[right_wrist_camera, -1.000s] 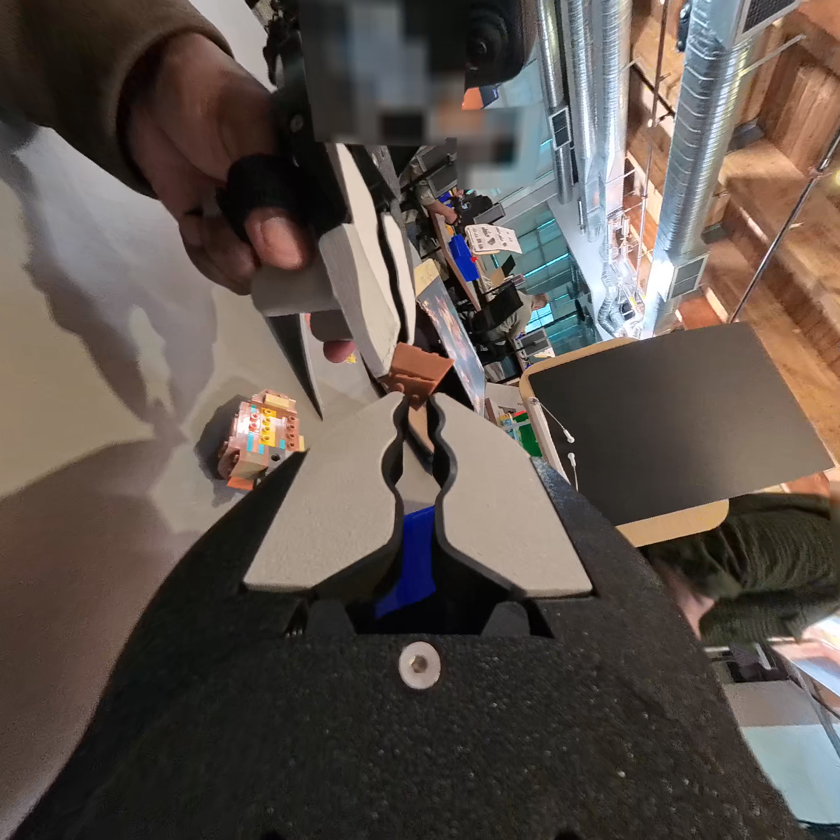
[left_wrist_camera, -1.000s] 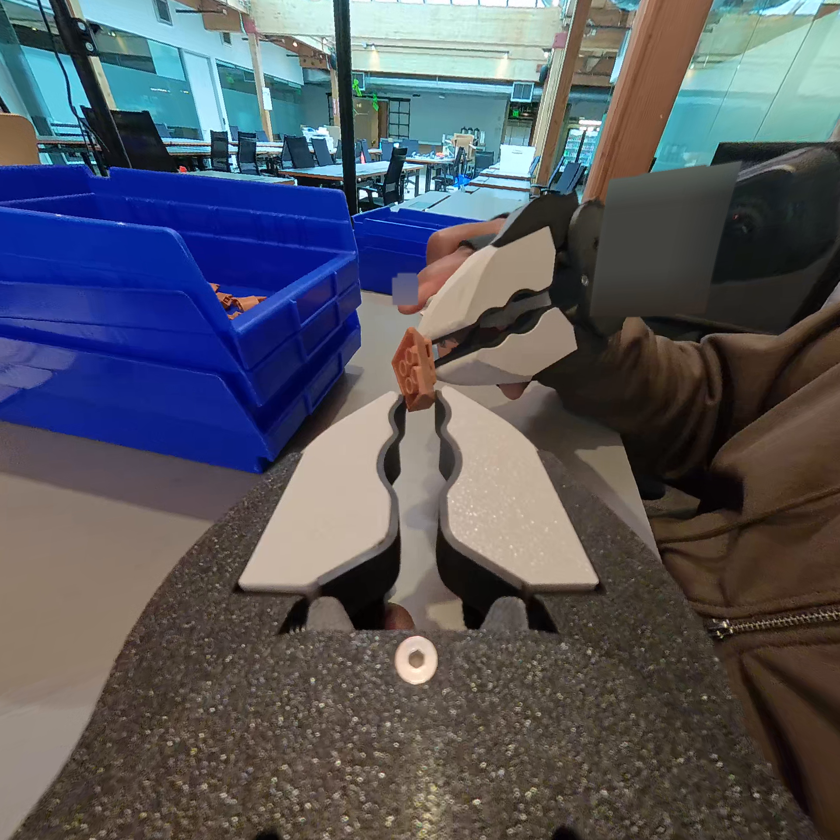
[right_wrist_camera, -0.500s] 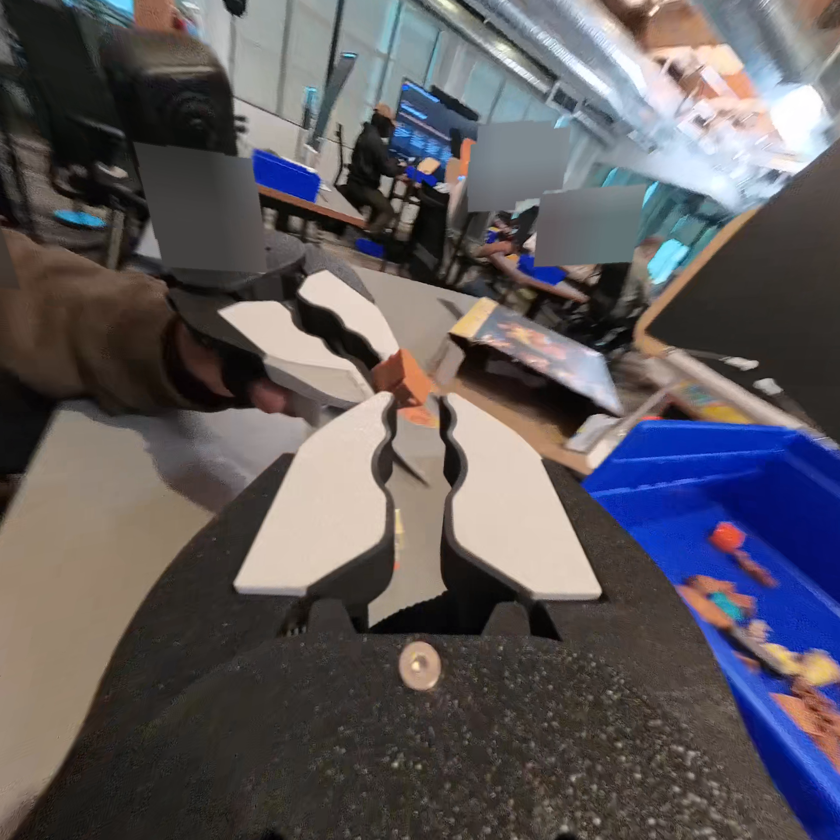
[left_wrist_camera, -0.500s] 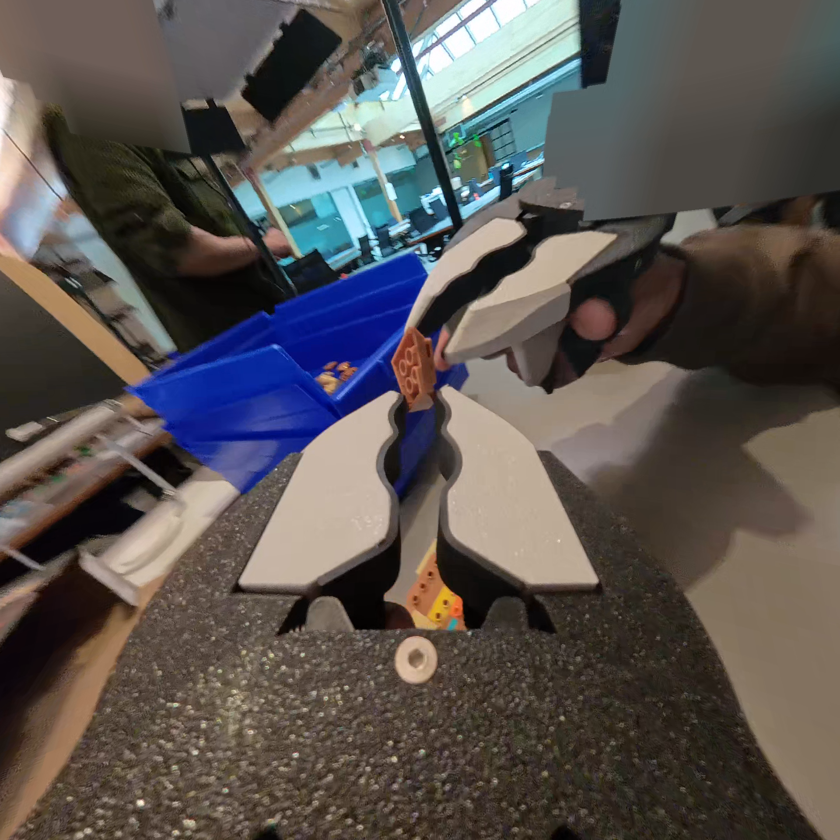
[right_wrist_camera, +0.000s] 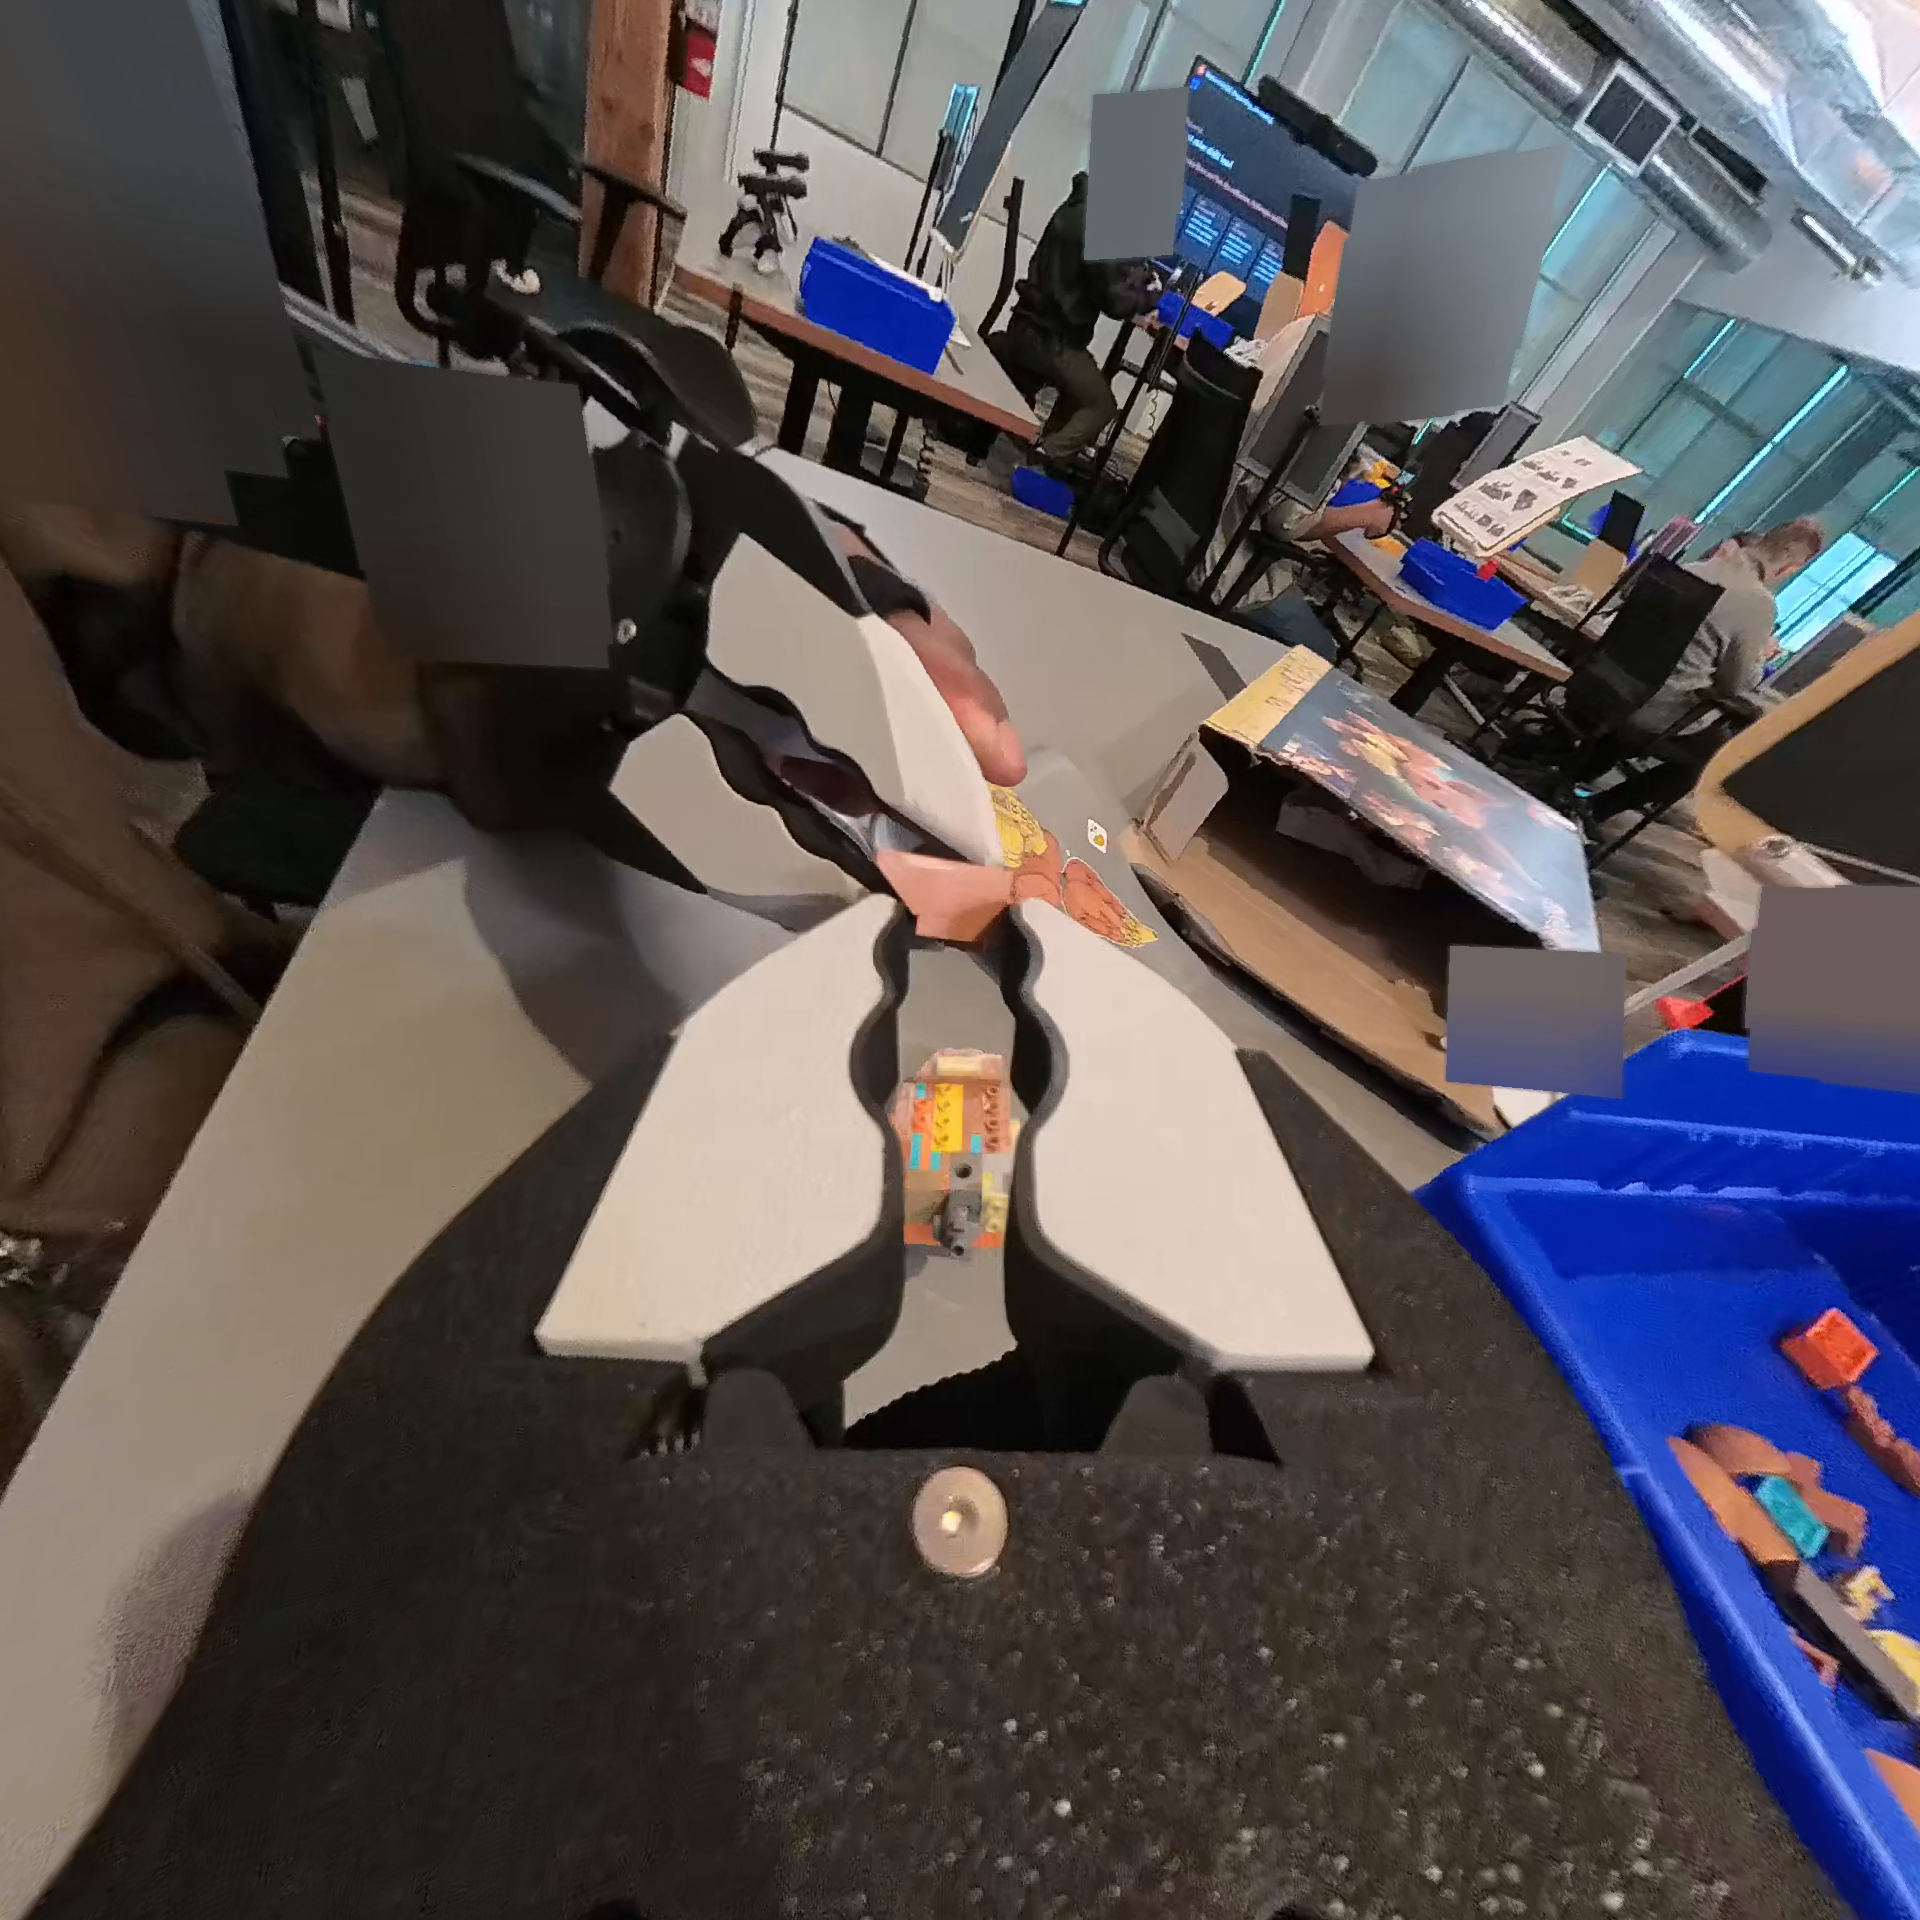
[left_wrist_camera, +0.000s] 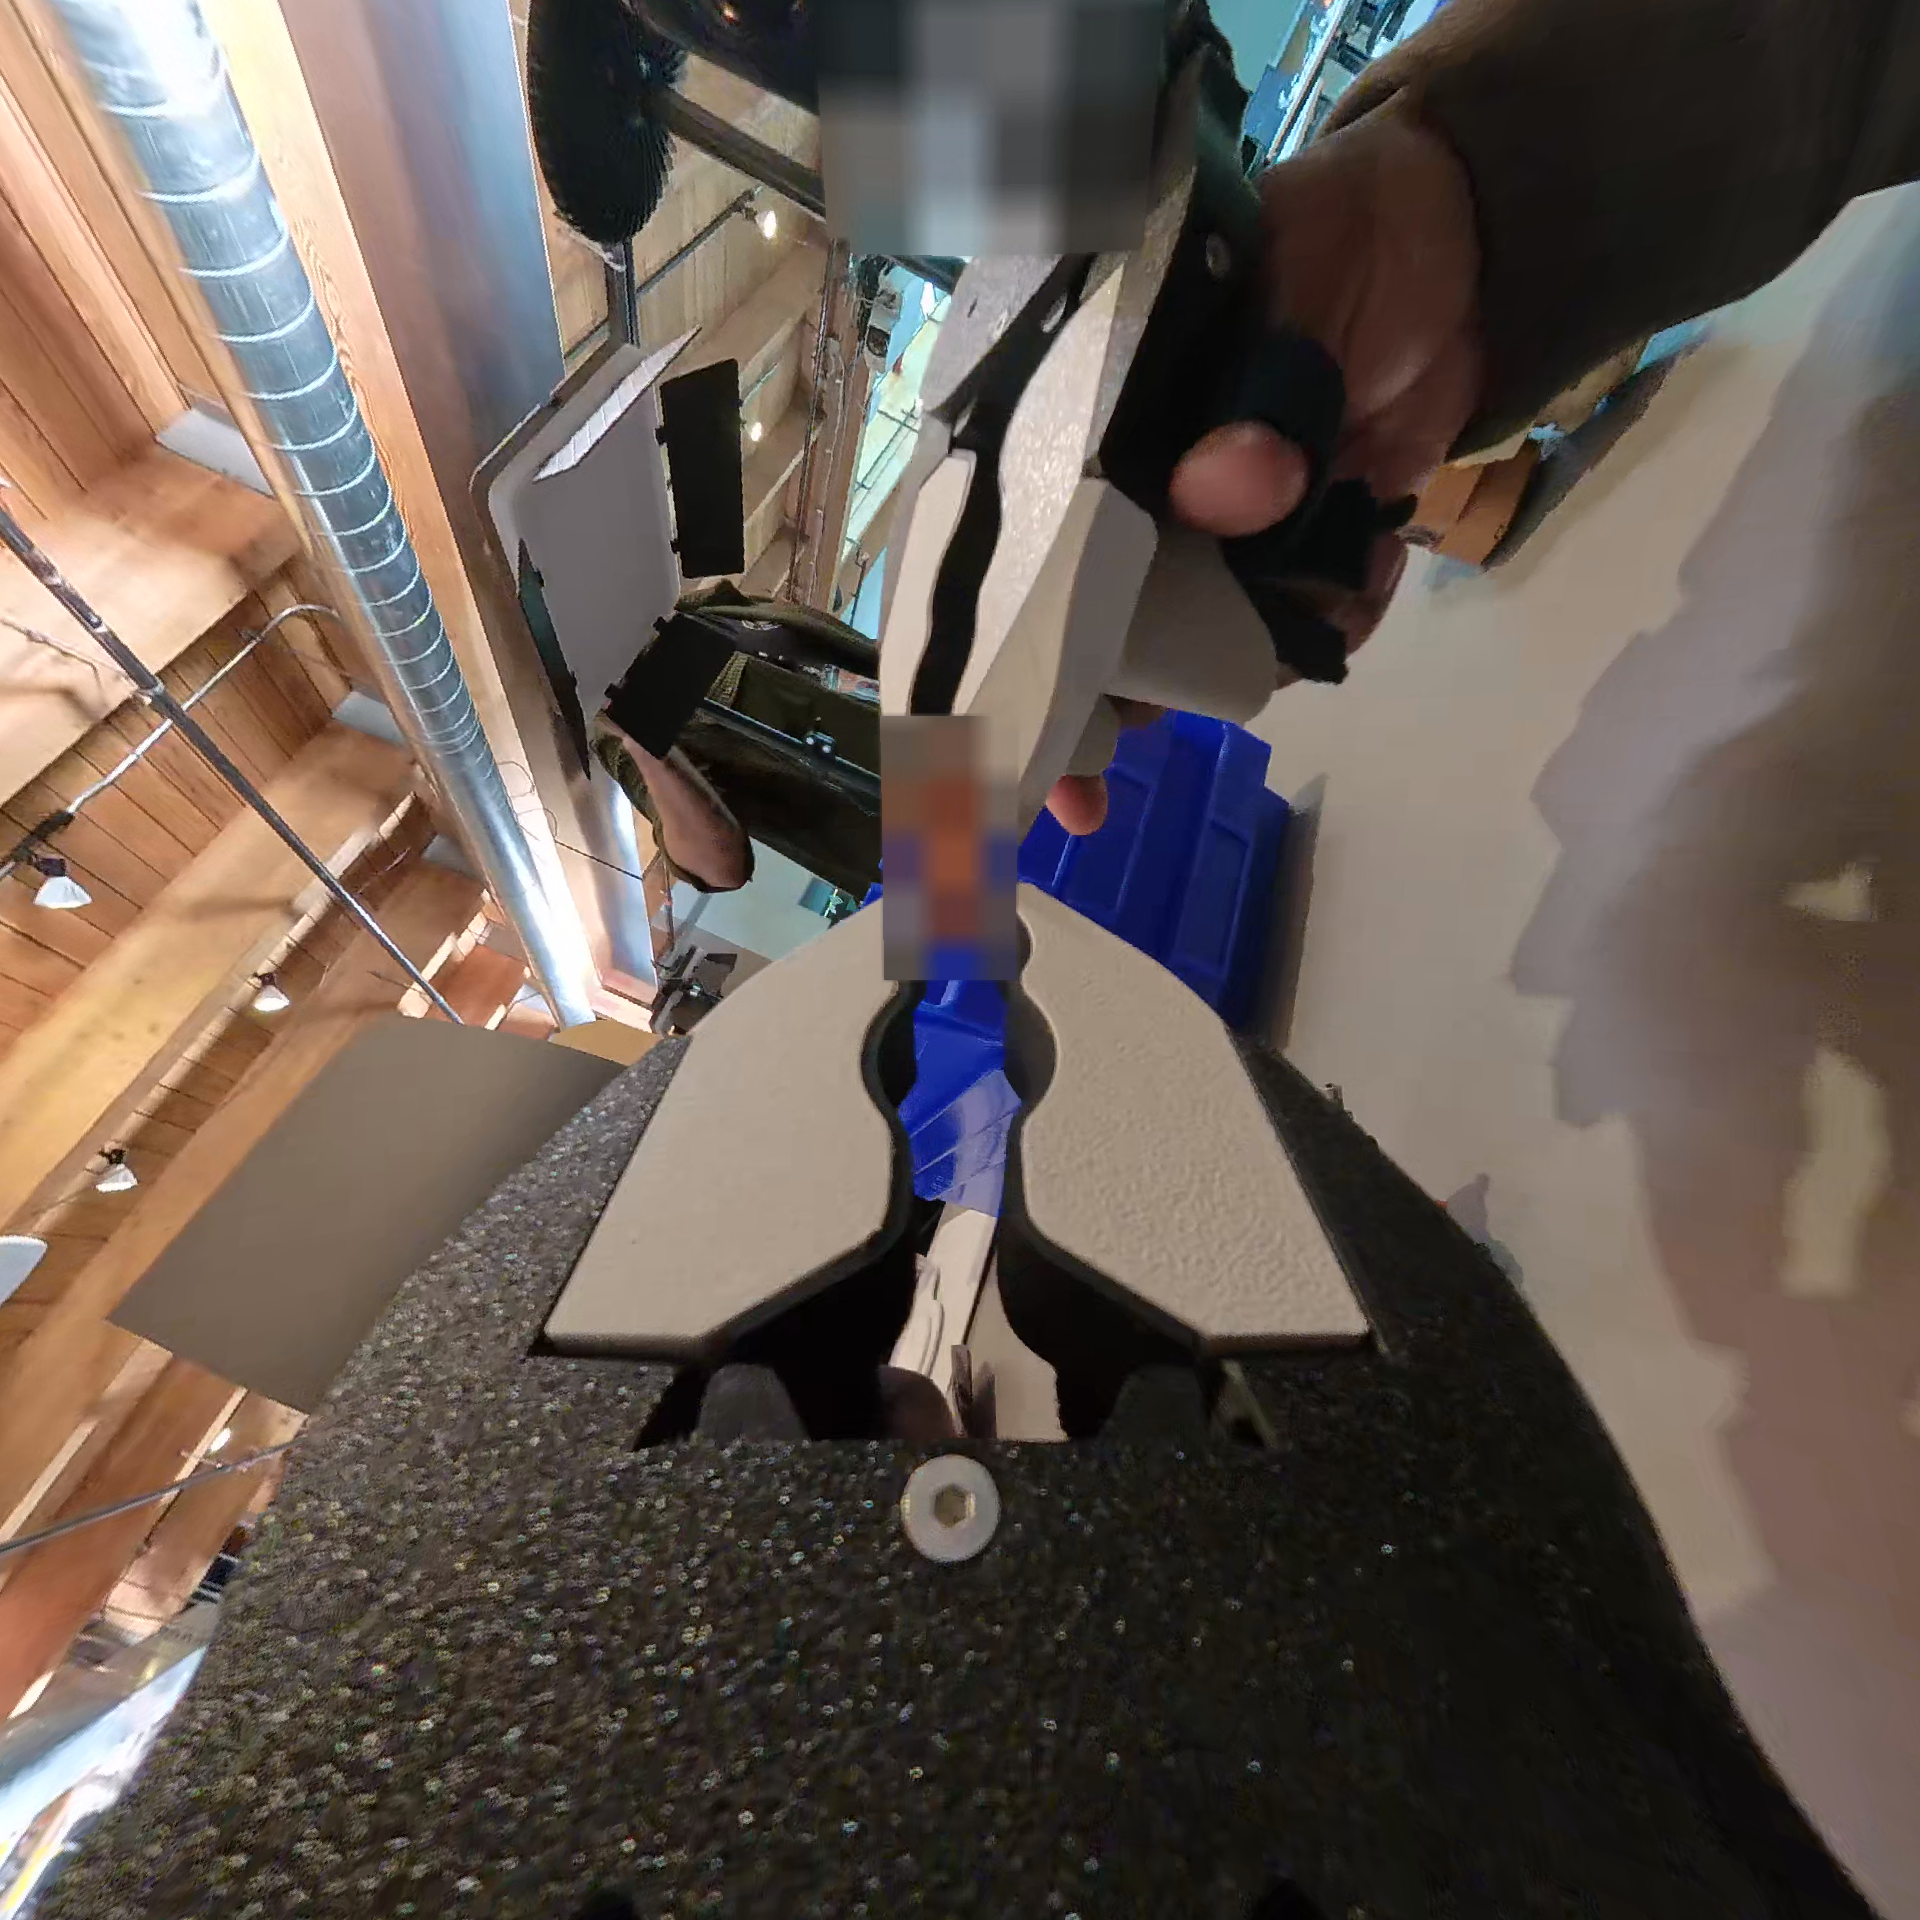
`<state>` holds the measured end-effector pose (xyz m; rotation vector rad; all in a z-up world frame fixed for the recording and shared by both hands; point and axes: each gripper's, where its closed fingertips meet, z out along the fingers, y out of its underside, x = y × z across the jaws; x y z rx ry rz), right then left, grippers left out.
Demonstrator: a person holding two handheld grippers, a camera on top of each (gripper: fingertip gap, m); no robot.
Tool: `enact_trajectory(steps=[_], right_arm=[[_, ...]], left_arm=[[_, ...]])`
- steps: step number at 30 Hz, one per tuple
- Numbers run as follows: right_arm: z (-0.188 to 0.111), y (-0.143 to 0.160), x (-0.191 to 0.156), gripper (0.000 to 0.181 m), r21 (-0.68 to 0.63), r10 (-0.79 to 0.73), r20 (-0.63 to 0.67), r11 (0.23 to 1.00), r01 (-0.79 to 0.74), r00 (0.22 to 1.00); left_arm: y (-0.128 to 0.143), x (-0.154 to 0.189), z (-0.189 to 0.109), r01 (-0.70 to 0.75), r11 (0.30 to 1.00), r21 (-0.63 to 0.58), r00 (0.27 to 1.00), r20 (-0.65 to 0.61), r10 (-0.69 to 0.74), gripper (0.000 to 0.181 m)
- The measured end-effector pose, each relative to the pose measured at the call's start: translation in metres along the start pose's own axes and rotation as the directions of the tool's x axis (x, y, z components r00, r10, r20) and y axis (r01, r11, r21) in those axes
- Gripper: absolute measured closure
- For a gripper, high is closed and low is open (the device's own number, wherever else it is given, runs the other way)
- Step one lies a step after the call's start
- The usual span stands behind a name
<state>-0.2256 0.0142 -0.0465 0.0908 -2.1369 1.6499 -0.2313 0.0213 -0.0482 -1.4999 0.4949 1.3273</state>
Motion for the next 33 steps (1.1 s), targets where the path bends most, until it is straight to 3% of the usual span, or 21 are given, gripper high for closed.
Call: enact_trajectory(steps=[5,9,17,33], right_arm=[[-0.001,0.002,-0.001,0.166,-0.026,-0.055,0.003,0.998,0.056,0.998],[-0.002,0.003,-0.001,0.166,-0.029,-0.083,-0.002,0.996,0.083,0.997],[-0.003,0.004,-0.003,0.166,-0.039,-0.141,0.005,0.989,0.141,0.99],[-0.002,0.016,-0.004,0.166,-0.112,-0.276,-0.01,0.955,0.274,0.961]], left_arm=[[-0.001,0.002,0.0,0.019,1.0,0.011,1.0,-0.023,-0.019,0.169],[-0.001,0.002,0.0,0.144,0.989,0.028,0.987,-0.078,-0.141,0.169],[-0.004,0.006,-0.002,0.356,0.934,0.035,0.917,-0.204,-0.342,0.169],[0.004,0.019,-0.003,0.554,0.829,-0.07,0.767,-0.345,-0.541,0.168]])
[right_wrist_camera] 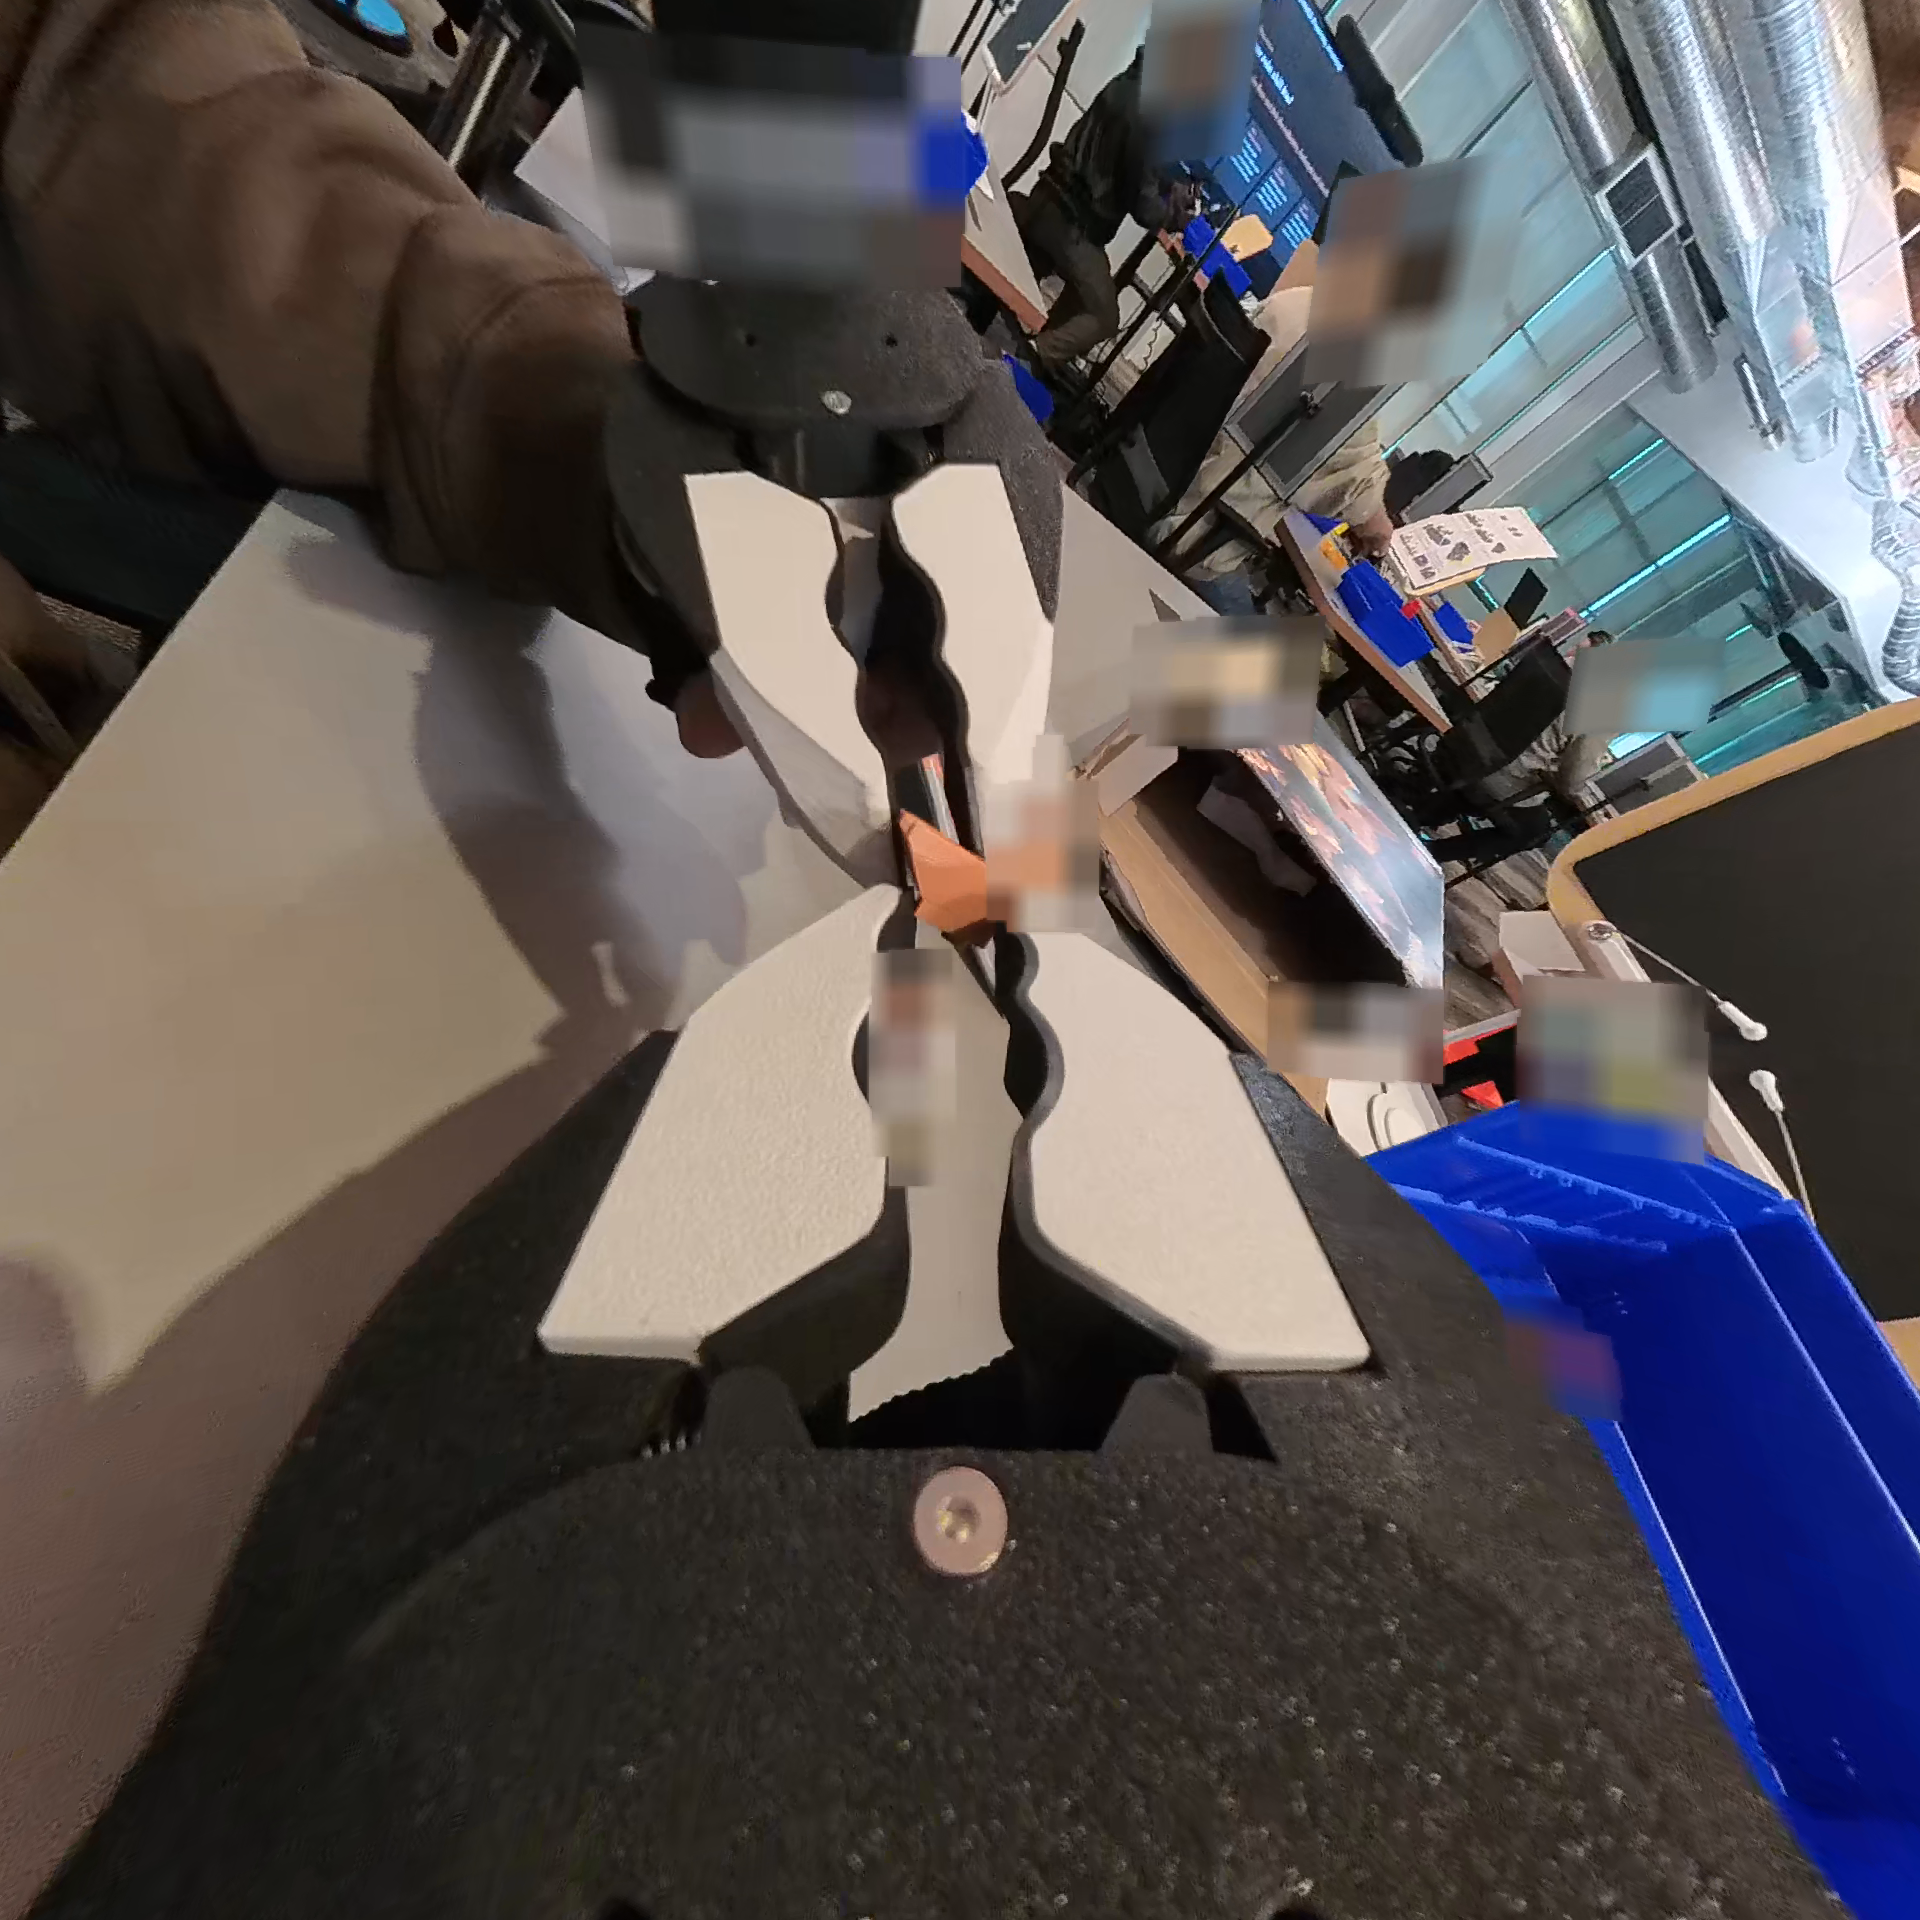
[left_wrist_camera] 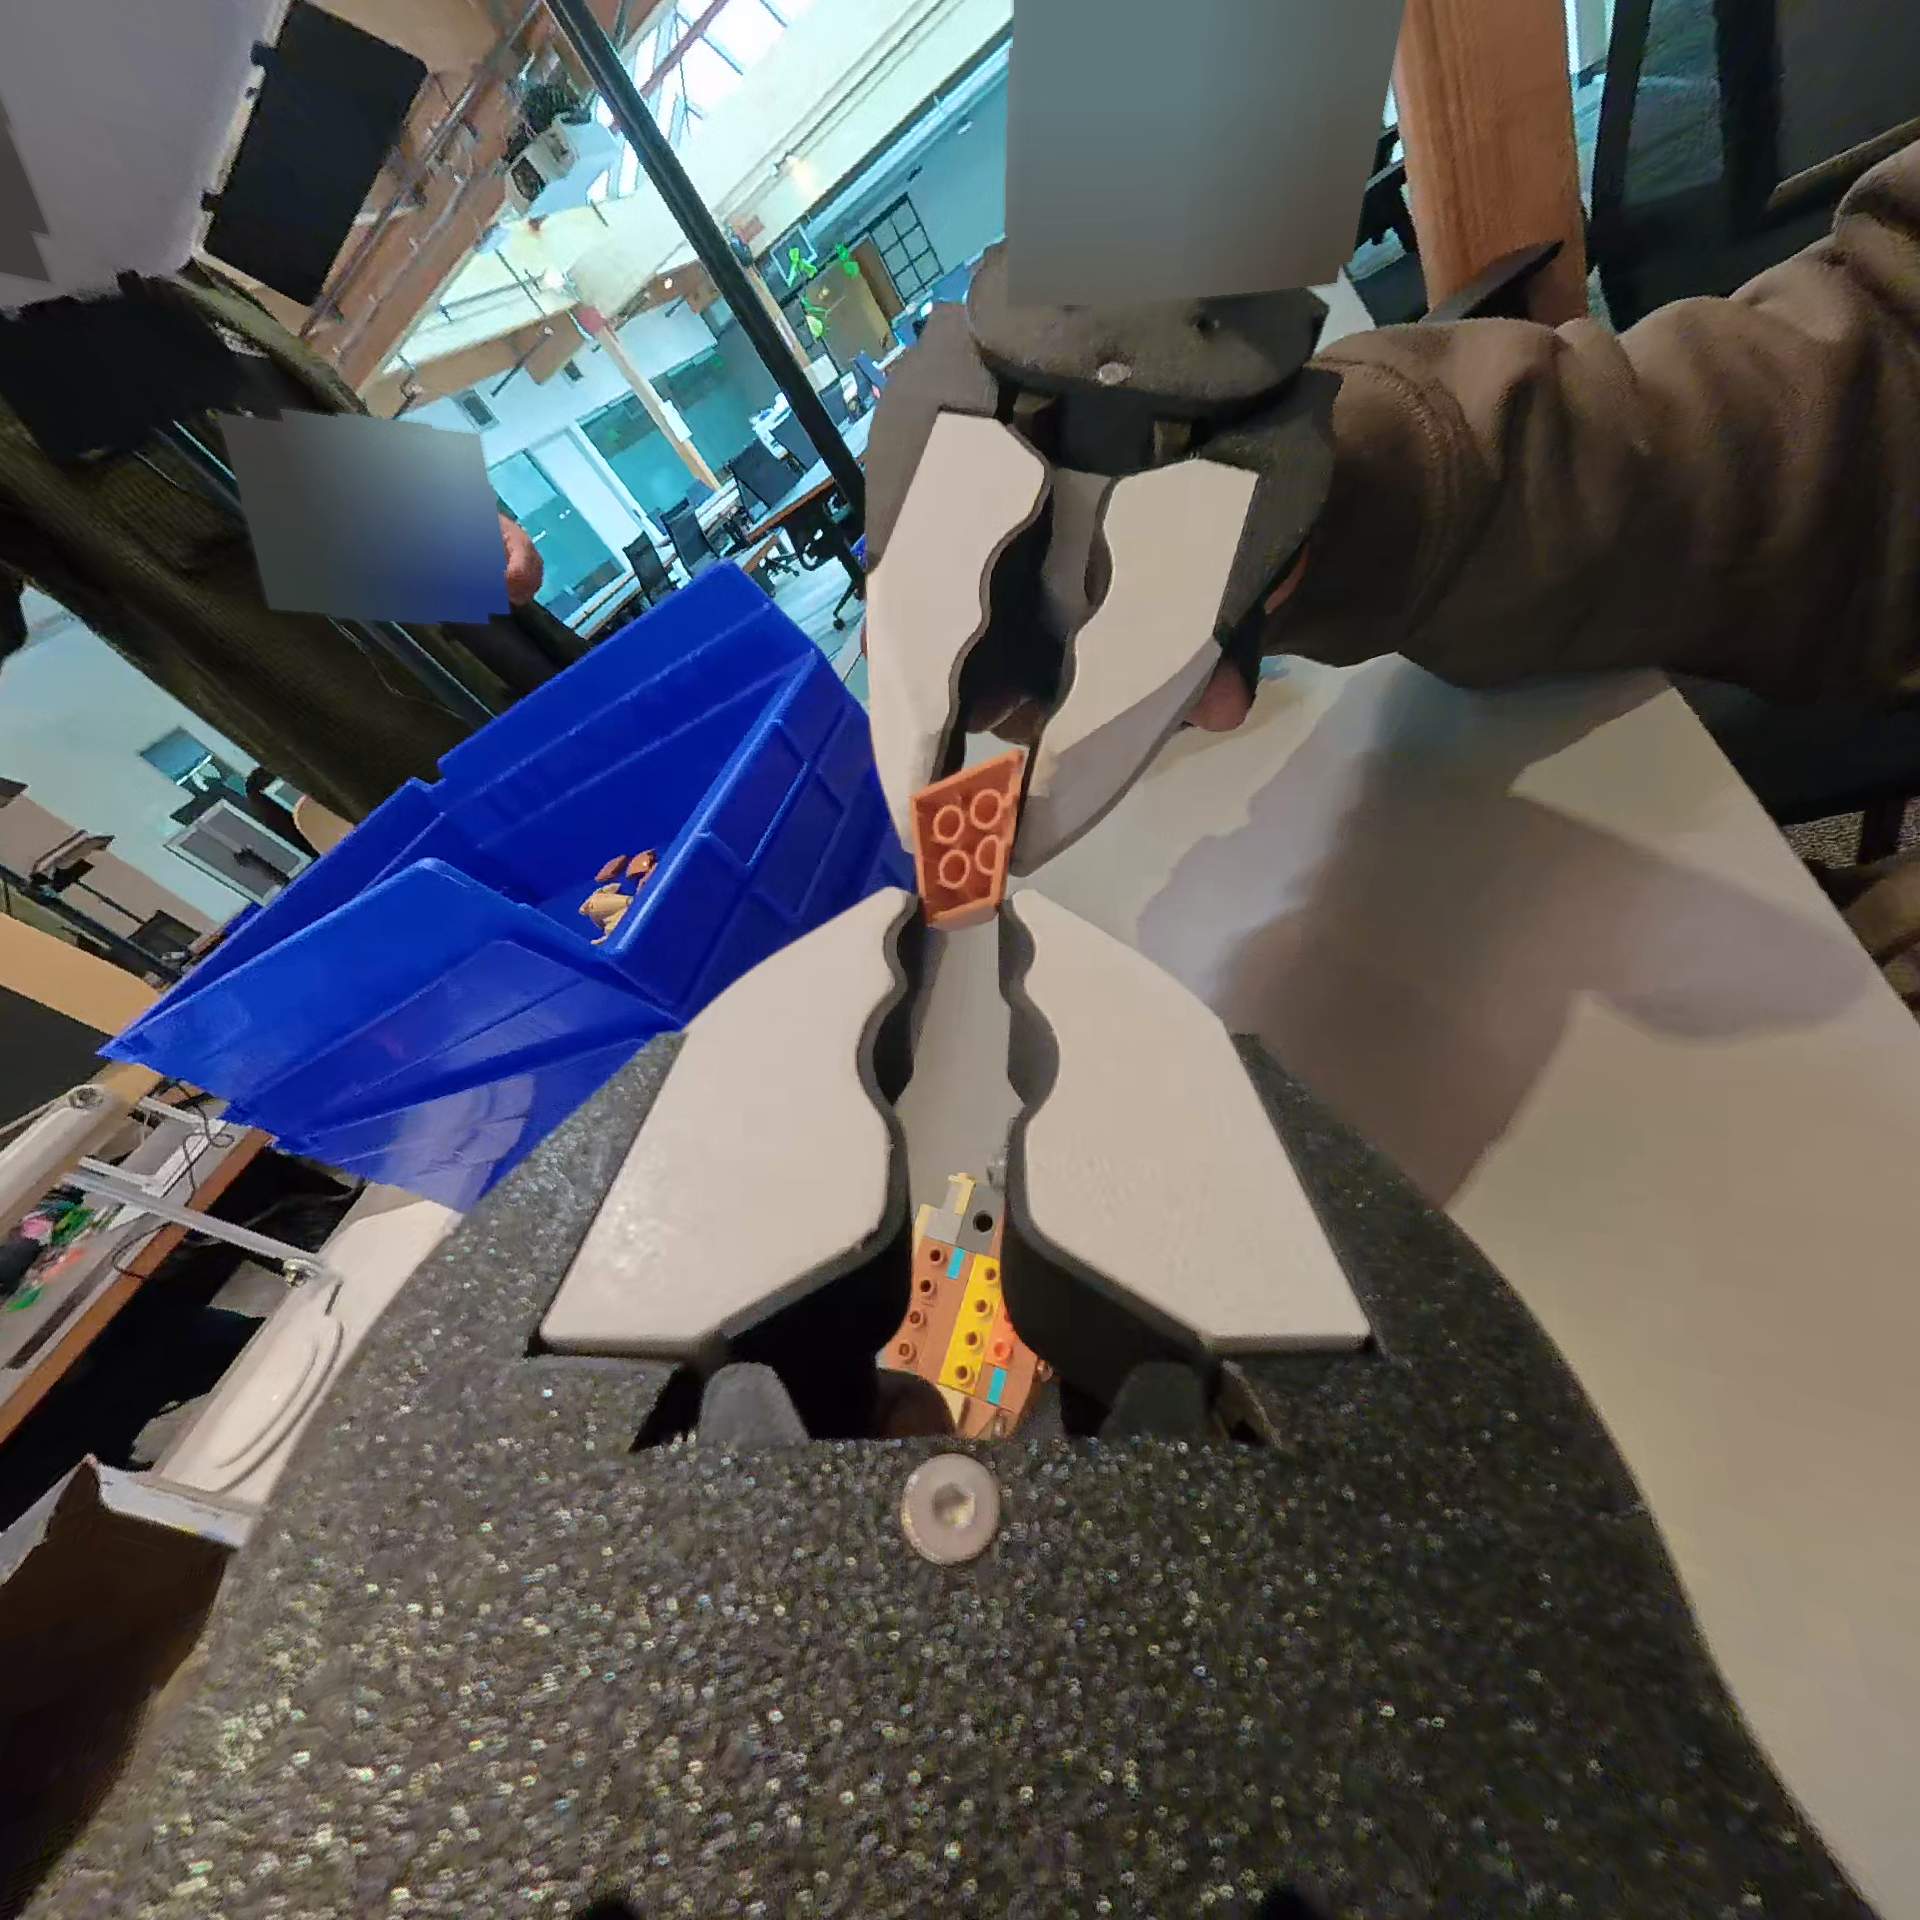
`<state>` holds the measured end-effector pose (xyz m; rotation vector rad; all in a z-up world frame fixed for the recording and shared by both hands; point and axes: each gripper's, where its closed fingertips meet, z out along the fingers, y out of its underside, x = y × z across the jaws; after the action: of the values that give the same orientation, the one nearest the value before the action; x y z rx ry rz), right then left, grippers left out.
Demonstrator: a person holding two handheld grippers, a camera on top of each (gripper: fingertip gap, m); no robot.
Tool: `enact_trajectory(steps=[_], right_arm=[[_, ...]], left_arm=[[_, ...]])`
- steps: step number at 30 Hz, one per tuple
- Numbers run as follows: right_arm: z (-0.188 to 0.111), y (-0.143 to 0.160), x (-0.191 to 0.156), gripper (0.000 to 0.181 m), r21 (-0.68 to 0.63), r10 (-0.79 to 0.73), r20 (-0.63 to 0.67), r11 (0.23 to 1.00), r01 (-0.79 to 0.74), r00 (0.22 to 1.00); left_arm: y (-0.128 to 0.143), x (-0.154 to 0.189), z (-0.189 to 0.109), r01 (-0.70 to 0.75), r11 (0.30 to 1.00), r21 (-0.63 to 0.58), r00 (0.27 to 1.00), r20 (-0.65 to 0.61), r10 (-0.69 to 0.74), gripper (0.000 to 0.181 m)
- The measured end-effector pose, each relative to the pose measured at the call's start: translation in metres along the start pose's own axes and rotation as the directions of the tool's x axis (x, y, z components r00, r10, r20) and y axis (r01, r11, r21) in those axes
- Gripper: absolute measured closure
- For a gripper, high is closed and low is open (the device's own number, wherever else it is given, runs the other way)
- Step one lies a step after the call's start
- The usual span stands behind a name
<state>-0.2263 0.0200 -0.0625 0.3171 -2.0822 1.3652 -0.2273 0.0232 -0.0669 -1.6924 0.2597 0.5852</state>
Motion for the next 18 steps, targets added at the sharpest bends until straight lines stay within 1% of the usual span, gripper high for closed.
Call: enact_trajectory(steps=[3,6,13,16,18], right_arm=[[0.002,0.001,0.006,0.166,-0.001,-0.011,-0.046,1.0,0.011,0.999],[0.002,0.0,0.012,0.166,0.002,-0.021,-0.097,1.0,0.021,0.995],[-0.002,-0.002,0.023,0.166,0.014,0.0,-0.162,1.0,0.003,0.987],[-0.003,0.0,0.027,0.166,0.01,0.018,-0.174,1.0,-0.016,0.985],[-0.001,0.003,0.026,0.166,-0.009,0.029,-0.164,0.999,-0.031,0.986]], left_arm=[[0.003,-0.005,0.001,-0.004,1.0,-0.011,0.999,0.035,0.004,0.167],[0.0,-0.01,0.0,0.008,1.0,0.007,0.998,0.069,-0.008,0.165],[-0.003,-0.015,-0.002,-0.01,1.0,0.022,0.994,0.108,0.007,0.166],[-0.006,-0.017,-0.002,-0.044,0.999,0.027,0.989,0.139,0.04,0.166],[-0.009,-0.019,-0.004,-0.107,0.994,0.024,0.977,0.186,0.101,0.166]])
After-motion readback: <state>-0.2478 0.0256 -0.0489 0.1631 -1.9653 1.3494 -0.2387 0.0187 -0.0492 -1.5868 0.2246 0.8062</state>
